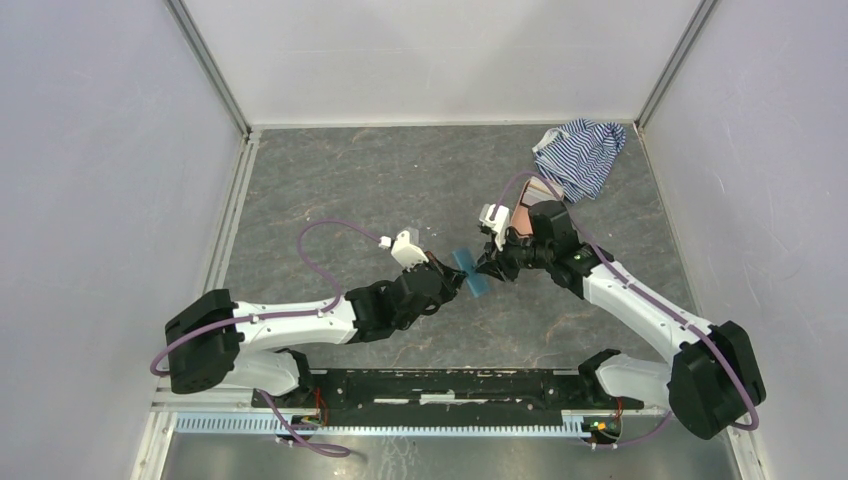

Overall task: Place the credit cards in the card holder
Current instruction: Open the card holder.

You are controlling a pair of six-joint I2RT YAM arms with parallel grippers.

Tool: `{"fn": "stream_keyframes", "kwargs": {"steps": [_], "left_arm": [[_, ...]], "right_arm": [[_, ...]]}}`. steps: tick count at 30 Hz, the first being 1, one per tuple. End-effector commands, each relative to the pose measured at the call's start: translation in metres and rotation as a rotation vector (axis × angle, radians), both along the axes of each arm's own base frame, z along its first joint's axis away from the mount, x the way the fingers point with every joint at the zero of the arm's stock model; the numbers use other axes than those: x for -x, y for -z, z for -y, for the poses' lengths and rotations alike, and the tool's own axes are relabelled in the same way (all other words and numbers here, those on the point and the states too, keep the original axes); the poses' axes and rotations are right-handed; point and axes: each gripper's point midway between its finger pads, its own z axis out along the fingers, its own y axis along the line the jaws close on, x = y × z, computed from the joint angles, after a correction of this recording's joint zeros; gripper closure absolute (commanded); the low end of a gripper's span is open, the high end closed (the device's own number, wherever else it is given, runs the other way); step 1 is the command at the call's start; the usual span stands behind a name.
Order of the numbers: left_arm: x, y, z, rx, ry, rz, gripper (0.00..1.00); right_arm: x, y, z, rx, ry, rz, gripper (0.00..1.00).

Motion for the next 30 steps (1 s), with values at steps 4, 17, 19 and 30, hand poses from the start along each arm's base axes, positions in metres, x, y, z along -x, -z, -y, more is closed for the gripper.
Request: {"fn": "stream_keyframes", "kwargs": {"steps": [4,17,19,30], "left_arm": [[-0.006,-0.029,0.003,0.097,-0.035,0.041,0.98],[-0.005,-0.027,-0.002,0.086,-0.034,0.057,0.98],[-0.005,-0.024,-0.006,0.077,-0.042,0.060,0.98],[-0.004,-0.028,-0.023,0.087,-0.056,0.105,0.98]], "right_arm": [[-0.009,0.001,-0.001,0.022,0.016,0.012,0.79],[-0.018,-0.004,0.006,0.013,0.064,0.032,1.00],[-0.026,-0.005,0.016,0.019,0.112,0.041,1.00],[-0.041,0.003,0.041,0.013,0.212,0.017,1.00]]}}
